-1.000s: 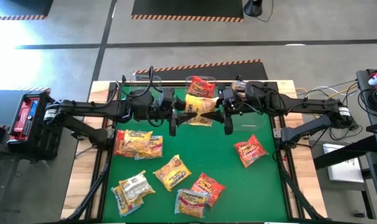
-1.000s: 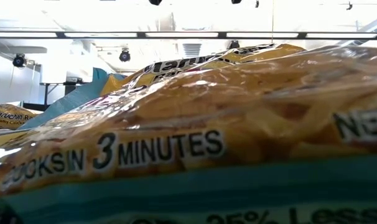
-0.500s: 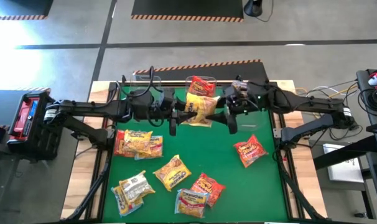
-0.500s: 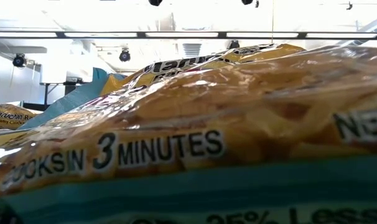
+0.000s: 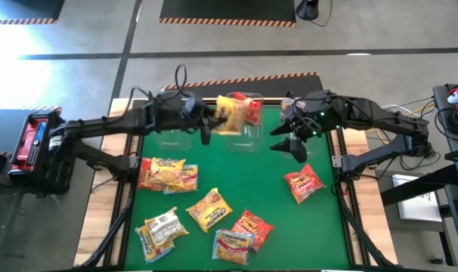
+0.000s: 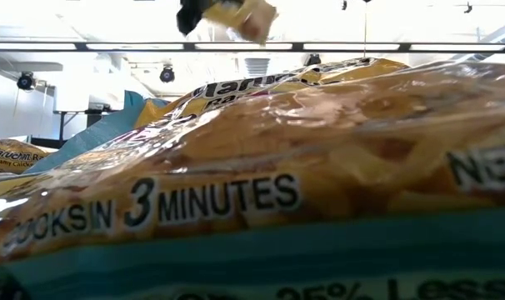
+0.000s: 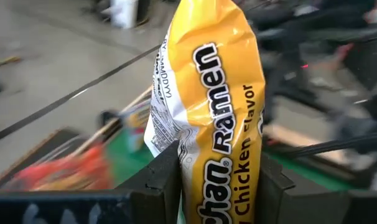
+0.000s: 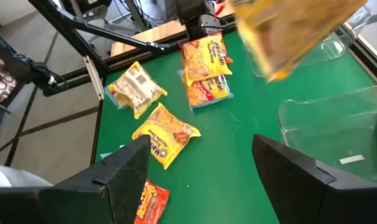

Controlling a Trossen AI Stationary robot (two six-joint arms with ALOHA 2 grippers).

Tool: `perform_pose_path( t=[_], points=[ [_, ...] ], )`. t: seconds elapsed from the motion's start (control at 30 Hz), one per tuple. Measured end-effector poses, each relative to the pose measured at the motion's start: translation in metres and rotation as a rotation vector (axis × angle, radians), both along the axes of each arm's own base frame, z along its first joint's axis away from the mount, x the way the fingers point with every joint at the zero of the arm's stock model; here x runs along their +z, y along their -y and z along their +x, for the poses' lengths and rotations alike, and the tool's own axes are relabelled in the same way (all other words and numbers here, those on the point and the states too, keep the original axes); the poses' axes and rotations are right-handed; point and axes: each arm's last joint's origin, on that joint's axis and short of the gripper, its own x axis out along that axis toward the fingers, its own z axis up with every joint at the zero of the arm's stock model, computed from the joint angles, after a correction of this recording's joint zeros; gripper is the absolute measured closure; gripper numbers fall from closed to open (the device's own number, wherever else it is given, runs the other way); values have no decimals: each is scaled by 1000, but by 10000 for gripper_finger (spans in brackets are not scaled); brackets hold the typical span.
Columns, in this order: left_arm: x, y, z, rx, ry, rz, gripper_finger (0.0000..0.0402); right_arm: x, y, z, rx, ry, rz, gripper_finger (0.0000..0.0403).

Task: Sort Maruchan noodles
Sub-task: Put the yellow noodle pack into the left transparent bin

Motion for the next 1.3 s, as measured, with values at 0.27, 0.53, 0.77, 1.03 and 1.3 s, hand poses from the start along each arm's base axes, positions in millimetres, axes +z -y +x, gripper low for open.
perform_pose_path(
  t=[0.27,0.53,0.77,1.03,1.3],
  points=[
    [-18,-52,-46,210,-306,-29,292,-5,0,-4,0,-63,4,147],
    [-36,-84,-82,295,-575,-23,292,-10,-1,-8,35,-124,-42,150],
    [-49,-109,-98,292,-738,23,292,-15,0,-12,82,-178,-129,152],
    [-70,-130,-97,210,-894,58,292,-21,7,-18,1,-303,-424,154],
    [-104,-159,-91,181,-1014,-9,292,-21,17,-22,-70,-394,-692,154]
  ],
)
